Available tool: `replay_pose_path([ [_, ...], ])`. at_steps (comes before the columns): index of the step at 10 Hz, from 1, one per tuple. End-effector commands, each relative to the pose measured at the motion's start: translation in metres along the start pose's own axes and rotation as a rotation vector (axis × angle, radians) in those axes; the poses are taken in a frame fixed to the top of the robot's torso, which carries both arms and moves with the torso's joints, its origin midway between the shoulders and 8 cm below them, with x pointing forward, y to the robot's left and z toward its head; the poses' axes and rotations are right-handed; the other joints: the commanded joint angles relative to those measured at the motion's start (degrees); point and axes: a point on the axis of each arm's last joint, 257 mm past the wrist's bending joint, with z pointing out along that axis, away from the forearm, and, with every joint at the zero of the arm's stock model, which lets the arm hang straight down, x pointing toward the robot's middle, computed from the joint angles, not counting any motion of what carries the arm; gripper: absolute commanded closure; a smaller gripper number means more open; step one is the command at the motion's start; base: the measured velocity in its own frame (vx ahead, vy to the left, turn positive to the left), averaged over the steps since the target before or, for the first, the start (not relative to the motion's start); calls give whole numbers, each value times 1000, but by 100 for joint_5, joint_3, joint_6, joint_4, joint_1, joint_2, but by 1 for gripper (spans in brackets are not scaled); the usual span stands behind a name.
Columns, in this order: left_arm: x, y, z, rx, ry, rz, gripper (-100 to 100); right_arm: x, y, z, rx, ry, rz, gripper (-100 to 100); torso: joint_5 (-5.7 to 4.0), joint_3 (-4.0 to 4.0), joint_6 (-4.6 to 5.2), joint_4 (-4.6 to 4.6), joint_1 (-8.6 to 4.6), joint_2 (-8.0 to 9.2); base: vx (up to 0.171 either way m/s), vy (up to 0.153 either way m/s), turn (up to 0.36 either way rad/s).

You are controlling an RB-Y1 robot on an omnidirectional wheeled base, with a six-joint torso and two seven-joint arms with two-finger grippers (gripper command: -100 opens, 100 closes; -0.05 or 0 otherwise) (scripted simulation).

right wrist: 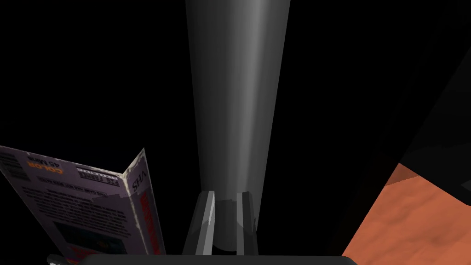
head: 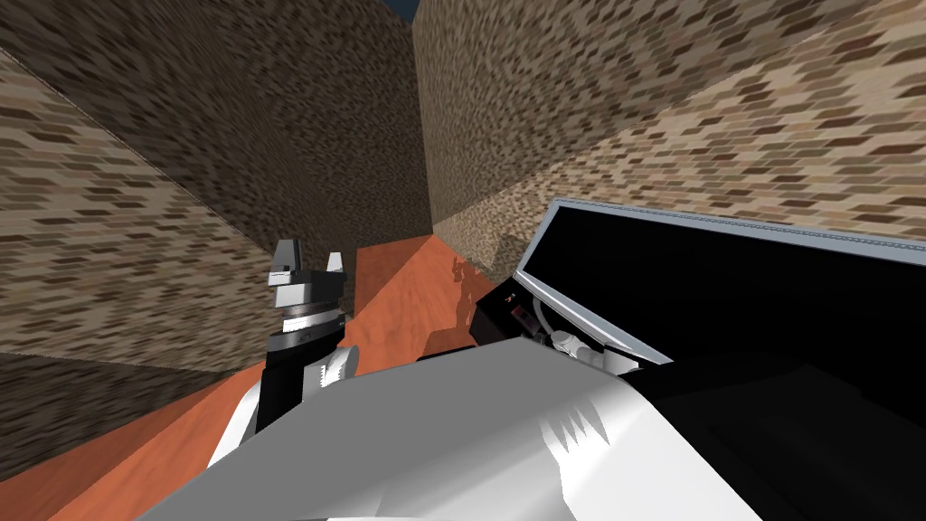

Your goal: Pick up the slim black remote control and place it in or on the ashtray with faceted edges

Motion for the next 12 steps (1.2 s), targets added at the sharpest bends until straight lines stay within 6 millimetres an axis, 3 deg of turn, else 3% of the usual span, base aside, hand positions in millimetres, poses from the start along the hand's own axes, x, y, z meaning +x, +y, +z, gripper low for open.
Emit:
replay_pose_path([
  [1,0,0,0,0,0,0,0,0,0,0,0,0,0,0,0,0,0,0,0,0,-3,8,-1],
  [2,0,0,0,0,0,0,0,-5,-20,-9,13,-8,2,100,-2,-3,0,-1,-12,-5,-68,8,-99],
  [6,0,0,0,0,0,0,0,-7,-42,-24,5,-11,10,100,2,29,19,6,-25,55,-137,-7,-133],
  [12,0,0,0,0,0,0,0,-7,-67,-50,-33,-6,14,100,-6,33,22,8,-41,61,-147,-74,-134],
])
